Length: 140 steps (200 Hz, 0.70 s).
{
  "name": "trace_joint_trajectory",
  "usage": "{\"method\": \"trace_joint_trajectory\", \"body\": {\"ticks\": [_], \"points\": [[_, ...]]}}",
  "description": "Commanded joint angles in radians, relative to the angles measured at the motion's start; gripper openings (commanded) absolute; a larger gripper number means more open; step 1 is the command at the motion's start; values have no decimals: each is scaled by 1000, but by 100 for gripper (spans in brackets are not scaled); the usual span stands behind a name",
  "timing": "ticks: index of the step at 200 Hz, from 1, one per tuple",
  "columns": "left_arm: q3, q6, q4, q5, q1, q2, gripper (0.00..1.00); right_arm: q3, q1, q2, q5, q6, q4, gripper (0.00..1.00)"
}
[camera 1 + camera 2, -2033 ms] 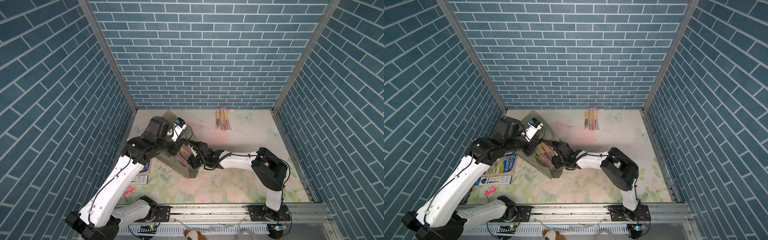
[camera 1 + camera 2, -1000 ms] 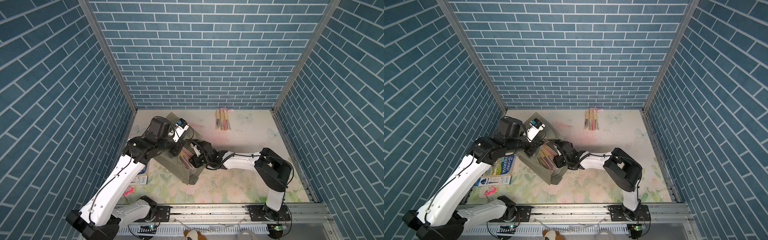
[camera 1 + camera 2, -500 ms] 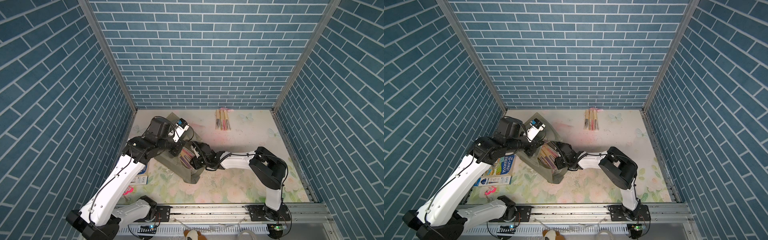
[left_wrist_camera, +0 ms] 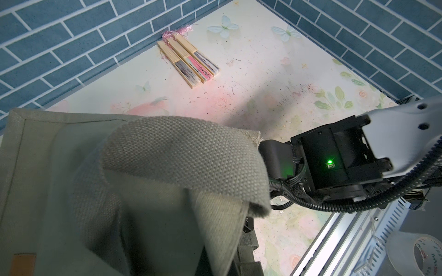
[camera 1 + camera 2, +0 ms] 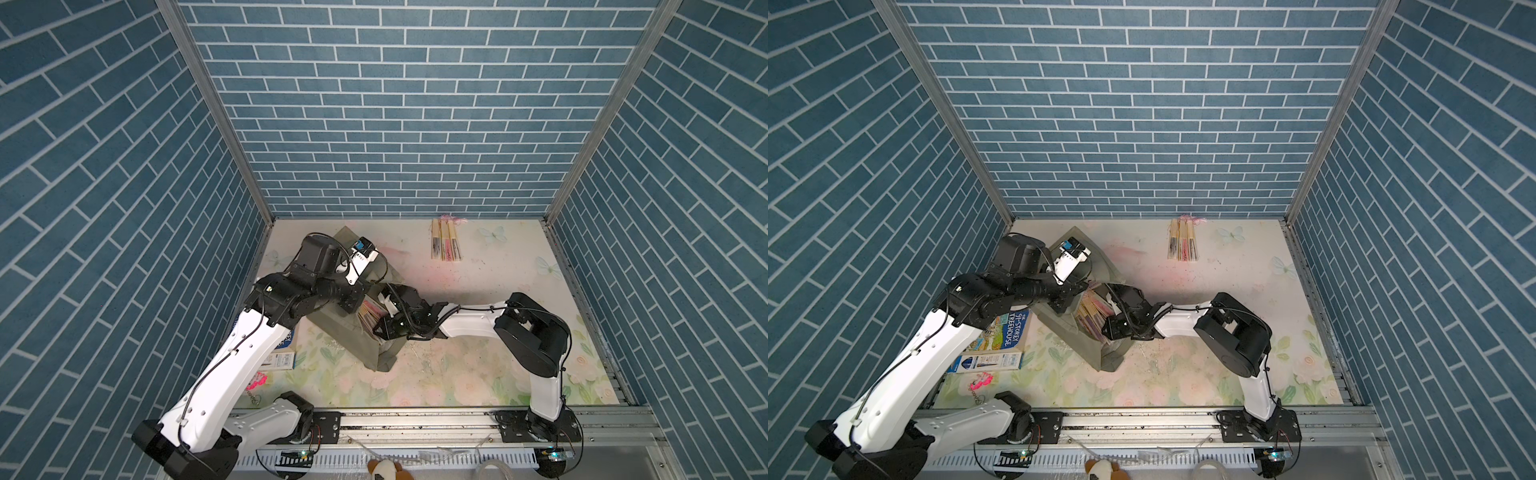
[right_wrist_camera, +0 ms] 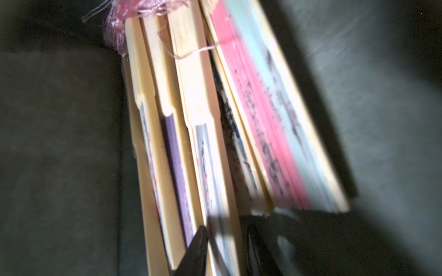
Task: Take out the folding fans from the tote bags
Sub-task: Pick up the folding fan from the canvas bag.
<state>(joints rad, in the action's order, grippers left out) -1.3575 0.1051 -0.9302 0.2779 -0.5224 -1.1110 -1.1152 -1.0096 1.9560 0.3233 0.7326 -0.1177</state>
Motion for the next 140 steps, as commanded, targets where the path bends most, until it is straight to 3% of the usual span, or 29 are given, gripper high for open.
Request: {"method": "trace_joint_trajectory", "body": {"ticks": [1, 83, 140], "points": [[-15, 11, 7, 24, -5, 17, 0, -17, 5, 35, 59, 53, -18, 25], [-2, 11, 13, 20, -5, 20, 0, -28, 5, 104, 171, 99, -79, 22], [7, 10, 16, 12, -5, 31, 0, 1, 6, 20, 128, 68, -75, 9]]}}
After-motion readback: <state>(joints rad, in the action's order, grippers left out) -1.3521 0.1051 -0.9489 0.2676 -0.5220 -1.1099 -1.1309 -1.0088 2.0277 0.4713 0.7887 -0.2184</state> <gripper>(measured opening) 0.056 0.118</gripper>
